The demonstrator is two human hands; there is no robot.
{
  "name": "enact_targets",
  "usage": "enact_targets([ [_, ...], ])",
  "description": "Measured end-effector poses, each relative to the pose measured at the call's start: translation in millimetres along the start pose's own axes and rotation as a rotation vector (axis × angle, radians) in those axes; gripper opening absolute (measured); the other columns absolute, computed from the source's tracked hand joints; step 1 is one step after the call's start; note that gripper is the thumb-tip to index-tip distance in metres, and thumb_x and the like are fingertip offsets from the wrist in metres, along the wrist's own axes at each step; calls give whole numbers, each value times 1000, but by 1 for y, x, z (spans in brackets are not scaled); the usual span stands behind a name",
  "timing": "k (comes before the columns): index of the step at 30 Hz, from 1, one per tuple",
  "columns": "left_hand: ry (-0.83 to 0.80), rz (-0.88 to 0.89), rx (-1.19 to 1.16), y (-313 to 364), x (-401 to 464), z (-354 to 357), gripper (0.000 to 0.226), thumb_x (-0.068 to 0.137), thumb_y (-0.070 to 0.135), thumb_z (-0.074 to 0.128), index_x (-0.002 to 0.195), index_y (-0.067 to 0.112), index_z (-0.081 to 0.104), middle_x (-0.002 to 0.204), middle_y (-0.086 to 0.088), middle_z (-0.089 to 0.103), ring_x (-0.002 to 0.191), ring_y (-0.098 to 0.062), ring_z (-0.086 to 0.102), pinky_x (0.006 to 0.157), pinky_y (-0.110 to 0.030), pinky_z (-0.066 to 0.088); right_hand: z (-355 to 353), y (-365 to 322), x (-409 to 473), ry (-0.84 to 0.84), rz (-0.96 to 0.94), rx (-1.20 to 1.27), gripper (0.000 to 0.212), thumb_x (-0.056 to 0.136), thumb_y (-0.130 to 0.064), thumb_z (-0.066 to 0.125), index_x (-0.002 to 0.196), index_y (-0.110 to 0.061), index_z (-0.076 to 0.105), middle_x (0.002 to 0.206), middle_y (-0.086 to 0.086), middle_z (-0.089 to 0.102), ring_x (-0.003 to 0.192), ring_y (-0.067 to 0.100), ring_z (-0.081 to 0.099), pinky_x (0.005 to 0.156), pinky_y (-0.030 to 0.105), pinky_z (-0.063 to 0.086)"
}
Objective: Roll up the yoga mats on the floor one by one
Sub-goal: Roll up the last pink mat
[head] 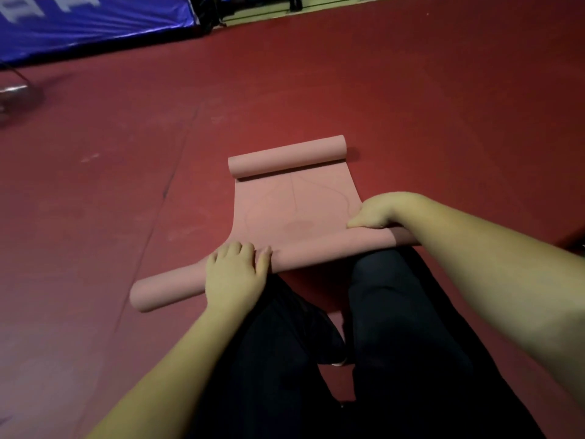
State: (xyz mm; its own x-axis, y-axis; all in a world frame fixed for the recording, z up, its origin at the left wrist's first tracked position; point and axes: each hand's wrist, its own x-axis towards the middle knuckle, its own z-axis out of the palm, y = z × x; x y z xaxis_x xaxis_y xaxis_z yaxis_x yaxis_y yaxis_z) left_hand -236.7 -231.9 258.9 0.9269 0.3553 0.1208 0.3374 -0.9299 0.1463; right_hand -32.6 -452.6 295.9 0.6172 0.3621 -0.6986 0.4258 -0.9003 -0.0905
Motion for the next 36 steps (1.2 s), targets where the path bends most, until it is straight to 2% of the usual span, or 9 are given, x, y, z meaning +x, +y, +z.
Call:
enact_targets([
  [4, -36, -9, 12, -6, 5, 4, 50, 96, 44, 30, 72, 14, 62, 74, -7, 65, 74, -34, 60, 70, -40, 41, 5, -6, 0, 122, -11, 17, 56, 102, -46, 35, 133, -6, 57, 141, 17, 52, 123, 33, 51, 97, 35, 39],
  [9, -28, -10, 11, -4, 30, -1, 57, 100, 41, 26, 77, 10, 69, 83, -12, 71, 79, -36, 64, 73, -40, 42, 30, 7, -1, 588, -87, 27, 57, 98, -62, 29, 105, -26, 72, 104, 10, 70, 95, 32, 62, 76, 35, 49],
  [14, -202, -64, 5, 4, 53, -6, 57, 104, 45, 25, 98, 14, 71, 103, -16, 69, 96, -35, 62, 80, -37, 45, 67, 19, -13, 805, -117, -34, 55, 94, -64, 27, 76, -21, 57, 85, 4, 64, 84, 30, 59, 67, 37, 44],
  [21, -294, -76, 44, 10, 69, -27, 58, 101, 46, 24, 99, 9, 69, 110, -19, 66, 98, -36, 60, 82, -38, 44, 34, 21, -17, 644, -61, 39, 56, 97, -61, 32, 97, -22, 73, 99, 9, 68, 95, 32, 61, 76, 34, 49],
  [24, -320, -75, 66, 12, 68, -37, 53, 101, 44, 24, 94, 9, 63, 113, -20, 64, 92, -34, 56, 79, -37, 41, 24, 22, -23, 568, -75, 55, 56, 97, -60, 32, 70, -23, 64, 75, 5, 58, 80, 31, 56, 66, 34, 42],
  [26, -368, -79, 71, 11, 70, -50, 52, 103, 42, 25, 105, 7, 63, 119, -21, 62, 98, -36, 56, 83, -39, 43, 10, 18, -27, 495, -74, 59, 57, 97, -60, 31, 68, -20, 58, 76, 7, 58, 82, 31, 57, 67, 34, 39],
  [29, -501, -98, 32, 8, 78, -62, 52, 105, 36, 27, 126, -1, 57, 134, -24, 55, 118, -38, 53, 94, -37, 40, -7, 15, -31, 340, -59, 49, 68, 98, -62, 28, 113, -9, 68, 124, 18, 61, 112, 33, 57, 90, 36, 42],
  [31, -575, -112, 18, 7, 74, -61, 52, 106, 34, 27, 132, -2, 53, 142, -25, 49, 125, -37, 49, 98, -35, 37, -6, 12, -31, 228, -46, 16, 75, 100, -62, 25, 138, -4, 53, 148, 17, 46, 133, 33, 46, 106, 36, 34],
  [36, -677, -74, 84, 8, 51, -42, 44, 108, 22, 26, 139, -1, 47, 148, -23, 43, 132, -36, 44, 107, -36, 34, 15, 6, -26, 116, -96, 8, 67, 101, -59, 24, 149, -15, 41, 157, 13, 33, 142, 29, 34, 116, 39, 26],
])
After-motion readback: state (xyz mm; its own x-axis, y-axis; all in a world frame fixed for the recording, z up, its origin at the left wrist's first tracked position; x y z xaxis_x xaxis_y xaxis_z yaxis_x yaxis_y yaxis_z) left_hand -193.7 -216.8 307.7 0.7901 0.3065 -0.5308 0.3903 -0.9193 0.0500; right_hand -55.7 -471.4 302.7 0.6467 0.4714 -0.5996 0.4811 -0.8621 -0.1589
